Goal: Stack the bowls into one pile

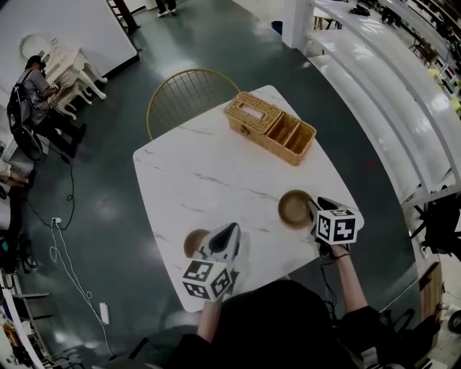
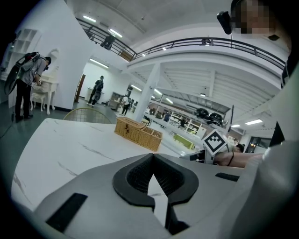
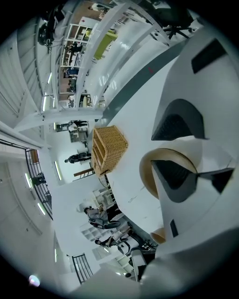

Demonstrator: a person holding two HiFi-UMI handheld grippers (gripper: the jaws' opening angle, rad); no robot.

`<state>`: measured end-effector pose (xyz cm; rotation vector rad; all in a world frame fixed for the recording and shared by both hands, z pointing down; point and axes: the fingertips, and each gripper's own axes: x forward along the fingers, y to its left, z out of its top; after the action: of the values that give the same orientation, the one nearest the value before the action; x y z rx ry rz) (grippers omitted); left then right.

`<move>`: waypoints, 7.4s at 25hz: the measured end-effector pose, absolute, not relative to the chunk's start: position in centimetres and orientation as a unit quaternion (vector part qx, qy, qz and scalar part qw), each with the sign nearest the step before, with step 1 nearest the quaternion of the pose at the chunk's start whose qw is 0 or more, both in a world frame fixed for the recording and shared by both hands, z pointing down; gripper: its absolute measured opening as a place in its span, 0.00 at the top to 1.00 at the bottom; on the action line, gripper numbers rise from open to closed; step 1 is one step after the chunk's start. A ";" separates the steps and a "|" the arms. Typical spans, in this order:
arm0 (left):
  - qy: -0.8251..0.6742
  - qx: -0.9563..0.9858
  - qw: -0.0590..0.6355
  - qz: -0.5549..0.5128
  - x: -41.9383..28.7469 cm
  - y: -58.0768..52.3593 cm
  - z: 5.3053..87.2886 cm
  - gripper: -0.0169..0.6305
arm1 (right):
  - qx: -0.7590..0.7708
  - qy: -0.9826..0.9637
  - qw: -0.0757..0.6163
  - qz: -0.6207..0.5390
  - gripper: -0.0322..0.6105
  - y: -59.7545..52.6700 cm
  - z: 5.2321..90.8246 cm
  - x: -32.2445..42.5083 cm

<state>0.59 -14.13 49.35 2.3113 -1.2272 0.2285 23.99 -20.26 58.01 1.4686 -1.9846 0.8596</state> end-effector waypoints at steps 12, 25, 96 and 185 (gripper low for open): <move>-0.448 0.851 0.258 0.094 0.7 -13.5 49.7 0.95 | 0.536 -0.704 0.251 0.393 0.76 -19.1 60.8 23.7; -0.472 0.837 0.262 0.094 -1.1 -12.5 50.1 0.95 | 0.547 -0.681 0.271 0.406 0.90 -19.6 61.6 23.3; -0.686 0.666 0.291 0.034 -18.8 -2.4 50.9 0.95 | 0.145 -0.866 0.347 0.330 0.90 -13.9 55.9 -9.6; -0.640 0.766 0.059 -0.006 -15.1 -9.1 36.6 0.95 | 0.294 -0.948 -0.047 0.115 0.93 -17.8 33.9 3.1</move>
<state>-15.11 -9.06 36.64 2.3192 -1.9393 -0.0171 3.08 -17.80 33.92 0.9522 -3.0704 0.3716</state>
